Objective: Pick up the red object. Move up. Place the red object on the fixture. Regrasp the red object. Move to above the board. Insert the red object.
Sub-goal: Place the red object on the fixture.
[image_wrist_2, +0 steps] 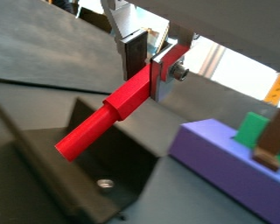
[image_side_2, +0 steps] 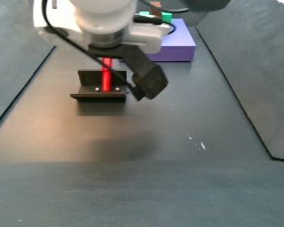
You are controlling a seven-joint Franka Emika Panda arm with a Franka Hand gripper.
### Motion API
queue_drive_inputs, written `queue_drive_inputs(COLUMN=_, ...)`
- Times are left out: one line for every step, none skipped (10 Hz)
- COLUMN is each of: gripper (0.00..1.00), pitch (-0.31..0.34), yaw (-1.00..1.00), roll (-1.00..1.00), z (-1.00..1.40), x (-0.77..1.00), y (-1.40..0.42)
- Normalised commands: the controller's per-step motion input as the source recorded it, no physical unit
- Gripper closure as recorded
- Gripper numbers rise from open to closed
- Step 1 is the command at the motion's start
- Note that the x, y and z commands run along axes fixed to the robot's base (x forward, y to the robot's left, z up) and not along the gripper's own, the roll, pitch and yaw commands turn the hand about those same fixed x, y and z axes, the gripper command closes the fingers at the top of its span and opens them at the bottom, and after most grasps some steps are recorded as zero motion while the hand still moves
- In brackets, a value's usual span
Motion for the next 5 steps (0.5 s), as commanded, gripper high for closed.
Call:
queue_drive_inputs(gripper=1.00, pitch=0.000, yaw=0.07, roll=-0.17, z=-0.11, x=0.31, y=0.00)
queue_drive_inputs(gripper=1.00, pitch=0.000, yaw=0.14, roll=-0.37, z=-0.06, x=0.36, y=-0.11)
queue_drive_inputs(gripper=1.00, pitch=-0.086, yaw=0.21, roll=-0.59, z=-0.15, x=0.38, y=-0.19)
queue_drive_inputs(gripper=1.00, pitch=-0.129, yaw=0.17, roll=-0.45, z=-0.25, x=0.25, y=-0.05)
queue_drive_inputs(gripper=1.00, pitch=-0.029, yaw=0.07, roll=-0.02, z=-0.24, x=0.01, y=0.04)
